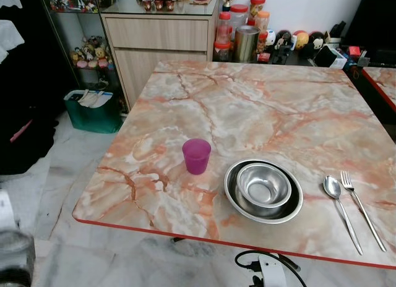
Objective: Setting the table
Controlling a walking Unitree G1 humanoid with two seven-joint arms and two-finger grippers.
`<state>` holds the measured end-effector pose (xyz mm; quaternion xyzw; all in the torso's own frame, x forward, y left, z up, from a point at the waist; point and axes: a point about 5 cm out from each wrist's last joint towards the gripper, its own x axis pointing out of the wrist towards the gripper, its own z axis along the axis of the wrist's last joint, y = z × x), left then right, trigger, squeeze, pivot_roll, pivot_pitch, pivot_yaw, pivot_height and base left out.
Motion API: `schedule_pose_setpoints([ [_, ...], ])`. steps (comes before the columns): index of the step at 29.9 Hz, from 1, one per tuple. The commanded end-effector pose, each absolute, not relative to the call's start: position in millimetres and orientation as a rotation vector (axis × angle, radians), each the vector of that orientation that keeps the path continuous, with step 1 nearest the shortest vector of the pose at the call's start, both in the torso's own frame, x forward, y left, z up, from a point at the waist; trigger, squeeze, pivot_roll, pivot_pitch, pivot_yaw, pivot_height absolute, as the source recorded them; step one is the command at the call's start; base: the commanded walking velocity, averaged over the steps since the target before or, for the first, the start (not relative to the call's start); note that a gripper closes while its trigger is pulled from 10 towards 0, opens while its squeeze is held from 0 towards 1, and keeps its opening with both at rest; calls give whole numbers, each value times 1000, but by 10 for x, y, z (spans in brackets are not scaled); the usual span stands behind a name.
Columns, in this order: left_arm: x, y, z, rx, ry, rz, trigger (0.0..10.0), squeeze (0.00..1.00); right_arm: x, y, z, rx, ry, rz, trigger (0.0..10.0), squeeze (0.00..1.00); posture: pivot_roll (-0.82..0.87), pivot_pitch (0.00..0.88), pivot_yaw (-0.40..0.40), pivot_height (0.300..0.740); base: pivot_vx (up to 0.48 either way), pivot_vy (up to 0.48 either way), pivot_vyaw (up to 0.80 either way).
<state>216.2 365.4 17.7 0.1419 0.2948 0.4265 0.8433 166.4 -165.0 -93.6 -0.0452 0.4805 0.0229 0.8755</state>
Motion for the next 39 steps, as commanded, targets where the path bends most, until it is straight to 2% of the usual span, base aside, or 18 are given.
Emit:
schedule_pose_setpoints([
  [1,2125,3545,35,269,691,827,10000,0,1641,-1644,-946,-95,1010,50,10000,0,12,0,18,740,0,0,0],
  [2,2092,3391,-115,238,746,730,10000,0,1636,-1644,-948,-95,1011,51,10000,0,11,0,20,740,0,0,0],
  [3,2092,3391,-115,238,746,730,10000,0,1636,-1644,-948,-95,1011,51,10000,0,11,0,20,740,0,0,0],
  [6,2025,2983,-397,296,827,500,10000,0,1629,-1639,-951,-97,1012,55,10000,0,6,0,20,740,0,0,0],
  [15,1843,2561,-686,239,967,323,10000,0,1647,-1648,-944,-107,1010,63,10000,0,16,0,9,740,0,0,0],
  [22,1765,2391,-776,195,993,263,10000,0,1661,-1669,-936,-95,1003,45,10000,0,7,0,1,740,0,0,0],
  [39,1702,2300,-831,166,1032,238,10000,0,1649,-1725,-936,-86,1005,26,10000,0,0,0,-5,740,0,34,0],
])
